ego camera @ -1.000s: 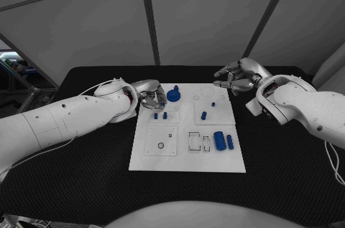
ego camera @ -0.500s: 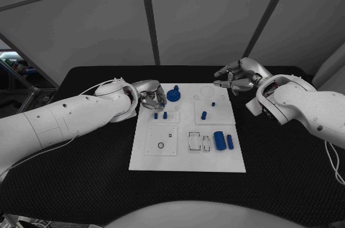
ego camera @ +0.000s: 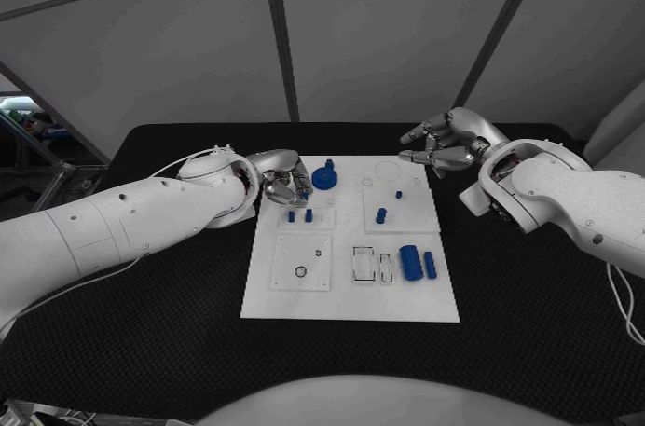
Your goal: Assemble the parts on the task board
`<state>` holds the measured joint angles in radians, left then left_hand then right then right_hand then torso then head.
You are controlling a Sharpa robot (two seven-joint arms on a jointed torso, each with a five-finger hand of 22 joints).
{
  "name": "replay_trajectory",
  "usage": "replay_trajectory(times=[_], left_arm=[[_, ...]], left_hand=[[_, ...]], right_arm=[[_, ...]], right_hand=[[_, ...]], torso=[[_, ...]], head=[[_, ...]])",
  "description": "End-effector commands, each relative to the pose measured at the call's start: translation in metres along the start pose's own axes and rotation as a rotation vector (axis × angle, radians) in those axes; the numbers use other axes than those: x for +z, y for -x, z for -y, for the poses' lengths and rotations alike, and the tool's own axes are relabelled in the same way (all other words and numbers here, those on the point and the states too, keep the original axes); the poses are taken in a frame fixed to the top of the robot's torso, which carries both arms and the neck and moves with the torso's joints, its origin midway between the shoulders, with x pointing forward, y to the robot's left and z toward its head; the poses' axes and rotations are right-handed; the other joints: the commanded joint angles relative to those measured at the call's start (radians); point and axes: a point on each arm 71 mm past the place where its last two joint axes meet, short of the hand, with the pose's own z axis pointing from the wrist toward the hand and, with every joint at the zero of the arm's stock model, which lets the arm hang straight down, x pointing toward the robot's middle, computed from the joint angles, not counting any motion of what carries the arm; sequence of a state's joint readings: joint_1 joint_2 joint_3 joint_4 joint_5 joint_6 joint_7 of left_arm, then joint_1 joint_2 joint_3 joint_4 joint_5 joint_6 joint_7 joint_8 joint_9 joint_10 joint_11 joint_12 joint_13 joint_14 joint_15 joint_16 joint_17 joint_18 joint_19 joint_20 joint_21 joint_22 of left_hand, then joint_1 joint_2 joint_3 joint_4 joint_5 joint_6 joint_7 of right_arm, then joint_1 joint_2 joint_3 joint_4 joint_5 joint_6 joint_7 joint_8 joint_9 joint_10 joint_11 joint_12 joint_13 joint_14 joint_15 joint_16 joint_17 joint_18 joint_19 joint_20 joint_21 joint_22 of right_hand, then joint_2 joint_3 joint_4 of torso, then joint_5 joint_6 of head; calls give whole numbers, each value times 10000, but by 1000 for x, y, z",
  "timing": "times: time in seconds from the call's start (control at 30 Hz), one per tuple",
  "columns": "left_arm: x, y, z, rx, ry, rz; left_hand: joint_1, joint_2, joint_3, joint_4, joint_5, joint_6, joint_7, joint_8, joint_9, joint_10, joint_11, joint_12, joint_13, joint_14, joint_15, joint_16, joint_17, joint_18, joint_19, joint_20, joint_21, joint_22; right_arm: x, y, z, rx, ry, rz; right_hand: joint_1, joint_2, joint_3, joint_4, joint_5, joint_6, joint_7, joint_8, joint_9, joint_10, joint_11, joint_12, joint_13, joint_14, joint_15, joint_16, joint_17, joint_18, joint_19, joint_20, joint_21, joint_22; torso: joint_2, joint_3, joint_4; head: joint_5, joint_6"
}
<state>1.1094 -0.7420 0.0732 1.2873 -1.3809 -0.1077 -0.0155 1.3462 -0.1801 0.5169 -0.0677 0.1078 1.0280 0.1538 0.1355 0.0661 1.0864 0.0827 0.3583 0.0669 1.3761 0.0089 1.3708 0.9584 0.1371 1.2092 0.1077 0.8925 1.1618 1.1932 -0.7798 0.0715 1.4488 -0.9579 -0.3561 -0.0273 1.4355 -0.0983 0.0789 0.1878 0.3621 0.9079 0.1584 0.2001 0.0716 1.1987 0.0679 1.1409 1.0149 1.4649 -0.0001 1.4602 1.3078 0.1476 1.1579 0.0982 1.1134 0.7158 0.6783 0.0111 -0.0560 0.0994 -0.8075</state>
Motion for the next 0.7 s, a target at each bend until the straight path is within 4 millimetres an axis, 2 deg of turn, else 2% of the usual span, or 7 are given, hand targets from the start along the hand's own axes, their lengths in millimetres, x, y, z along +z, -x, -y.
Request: replay_trajectory(times=[0.03,0.43,0.53,0.6,0.7], left_arm=[[0,0,-1,58,47,-63],[-2,2,-5,70,168,-29],[-3,2,-6,77,215,-11],[-4,3,-8,81,242,18],[-6,4,-10,79,247,106]], left_hand=[[-95,-56,-80,-12,-40,-115,2,-69,-18,-28,56,-78,-3,-14,48,-31,-51,145,-19,60,-57,-21],[-136,-129,-128,-11,-42,-228,15,-184,-24,-40,72,-147,3,-65,64,-68,-184,163,-56,81,-142,-51],[-139,-145,-137,-15,-41,-239,9,-200,-22,-57,73,-166,2,-86,66,-85,-234,170,-74,84,-177,-67],[-136,-153,-141,-20,-39,-240,8,-208,-19,-80,76,-186,0,-103,69,-98,-270,178,-95,87,-216,-87],[-133,-157,-145,-23,-36,-238,12,-223,-15,-127,88,-225,-4,-117,76,-105,-290,182,-107,92,-240,-94]], right_arm=[[0,1,-1,16,69,20],[0,2,0,-16,0,1],[0,2,2,-94,-76,-80],[0,2,3,-241,-109,-139],[0,2,4,-666,-102,-229]], right_hand=[[-39,27,60,17,45,-52,-17,22,-15,-36,2,-22,-7,559,-72,-45,737,72,-70,15,-60,-12],[-32,2,81,10,45,-64,-16,37,-18,-134,2,-124,-144,540,-73,-96,663,93,-123,12,-143,-142],[-11,-11,156,22,46,-117,-9,47,-26,-842,8,-973,-1117,421,-68,-350,311,180,-402,17,-499,-681],[30,-22,270,44,48,-112,-17,87,-21,-1774,-3,-2302,-2571,326,-85,-576,26,253,-631,12,-833,-1157],[170,-48,559,76,38,-6,-20,161,-15,-2087,-23,-3505,-3536,211,-102,-936,-413,326,-794,-17,-1190,-1625]], torso=[[2,1,1],[-6,-3,-6],[-3,-4,2],[-3,-2,7],[1,-7,10]], head=[[-5,-3],[-3,-28],[-8,-22],[-3,-20],[-6,-7]])
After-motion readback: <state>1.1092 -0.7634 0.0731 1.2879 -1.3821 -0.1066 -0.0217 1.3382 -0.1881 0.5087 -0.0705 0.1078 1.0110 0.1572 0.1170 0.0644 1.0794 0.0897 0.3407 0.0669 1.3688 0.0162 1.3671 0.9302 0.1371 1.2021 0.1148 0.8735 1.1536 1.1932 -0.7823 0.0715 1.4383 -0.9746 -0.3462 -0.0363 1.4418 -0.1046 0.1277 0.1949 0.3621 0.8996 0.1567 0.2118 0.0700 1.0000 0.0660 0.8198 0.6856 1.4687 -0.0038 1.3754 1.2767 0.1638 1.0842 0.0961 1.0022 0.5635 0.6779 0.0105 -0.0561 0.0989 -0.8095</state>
